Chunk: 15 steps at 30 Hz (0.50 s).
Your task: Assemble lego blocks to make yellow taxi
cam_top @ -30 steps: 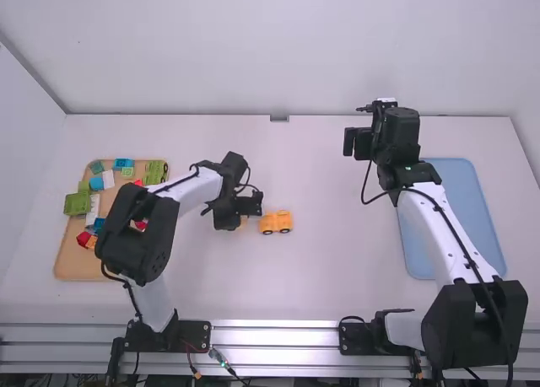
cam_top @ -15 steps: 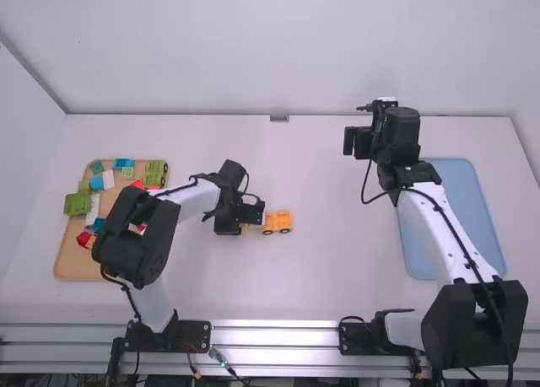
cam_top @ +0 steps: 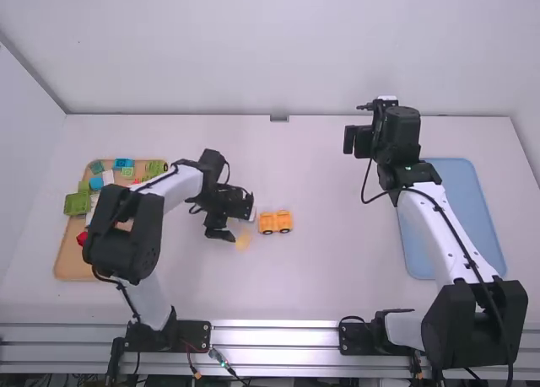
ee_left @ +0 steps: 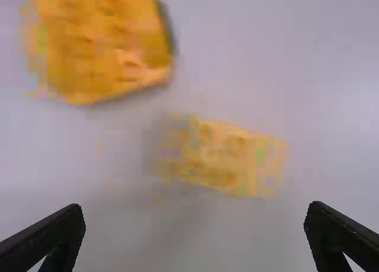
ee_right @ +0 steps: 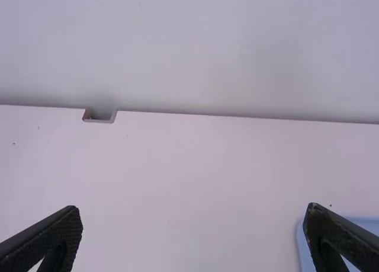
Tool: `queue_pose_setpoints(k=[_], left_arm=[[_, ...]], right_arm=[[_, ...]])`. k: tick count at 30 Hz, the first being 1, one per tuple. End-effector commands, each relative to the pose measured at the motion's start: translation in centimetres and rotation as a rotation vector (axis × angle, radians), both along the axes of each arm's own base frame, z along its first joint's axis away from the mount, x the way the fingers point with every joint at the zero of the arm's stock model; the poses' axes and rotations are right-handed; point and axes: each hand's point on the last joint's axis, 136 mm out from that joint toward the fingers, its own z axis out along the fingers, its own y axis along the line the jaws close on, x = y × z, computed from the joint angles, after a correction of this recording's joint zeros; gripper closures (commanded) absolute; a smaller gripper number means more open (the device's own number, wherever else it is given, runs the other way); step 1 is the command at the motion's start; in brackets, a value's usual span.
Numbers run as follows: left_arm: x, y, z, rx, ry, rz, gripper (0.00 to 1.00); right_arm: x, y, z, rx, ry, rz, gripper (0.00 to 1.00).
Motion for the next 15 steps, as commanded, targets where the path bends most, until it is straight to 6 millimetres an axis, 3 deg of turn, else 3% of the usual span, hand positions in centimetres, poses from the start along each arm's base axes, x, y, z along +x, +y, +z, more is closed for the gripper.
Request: queue_pose_setpoints(k=[1, 7, 15], left_arm=[[0.2, -1.9, 2.0, -0.288, -0.015, -0.008, 0.01], [0.5, -1.4, 1.2, -0.392, 0.149, 0.299, 0.01], [-0.9, -1.9, 0.6, -0.379, 0.154, 0.243, 0.01]], right_arm=[[0.6, 0.2, 1.3, 0.006, -0.023, 0.002, 0.01], [0.3, 0.1, 0.7, -0.003, 0.001, 0.004, 0.01], [0.5, 0.1, 1.0, -0.004, -0.012, 0.005, 0.01]])
